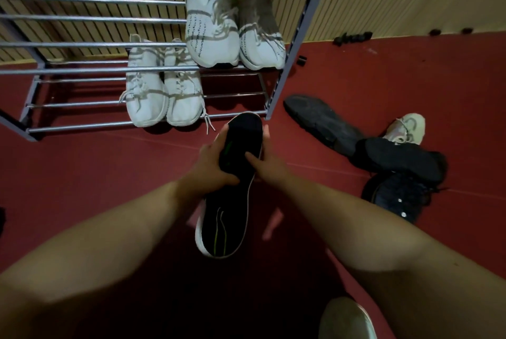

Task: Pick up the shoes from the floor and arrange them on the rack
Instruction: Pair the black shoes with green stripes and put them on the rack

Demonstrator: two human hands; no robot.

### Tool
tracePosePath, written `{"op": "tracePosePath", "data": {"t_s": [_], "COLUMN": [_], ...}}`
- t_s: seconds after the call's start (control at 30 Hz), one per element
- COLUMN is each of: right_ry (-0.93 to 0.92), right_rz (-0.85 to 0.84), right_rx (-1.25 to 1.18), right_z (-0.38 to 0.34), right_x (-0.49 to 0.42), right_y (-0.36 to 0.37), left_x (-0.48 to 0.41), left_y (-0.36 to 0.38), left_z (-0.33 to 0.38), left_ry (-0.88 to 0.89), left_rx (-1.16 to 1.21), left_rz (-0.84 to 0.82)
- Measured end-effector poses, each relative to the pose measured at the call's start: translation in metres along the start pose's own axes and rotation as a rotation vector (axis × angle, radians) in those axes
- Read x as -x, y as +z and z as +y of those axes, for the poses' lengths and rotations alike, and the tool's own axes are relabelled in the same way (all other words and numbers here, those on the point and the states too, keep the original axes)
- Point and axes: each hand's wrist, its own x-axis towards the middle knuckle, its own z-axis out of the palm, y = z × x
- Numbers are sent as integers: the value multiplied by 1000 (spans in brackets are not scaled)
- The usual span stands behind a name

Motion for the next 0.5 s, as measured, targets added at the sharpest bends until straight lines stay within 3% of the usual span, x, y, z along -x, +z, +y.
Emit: {"op": "tracePosePath", "data": {"t_s": [0.17,0.5], "right_ry": [-143,27], "right_rz": [75,105], "right_rx": [-132,-270], "right_z": [-3,21], "right_x": [4,15], "right_y": [-29,-67], "left_x": [2,-5], "left_y": [-1,31], "left_z": [38,40], "left_ry": [201,77], "left_rx": [82,267], "left_rz": [-27,-286]}}
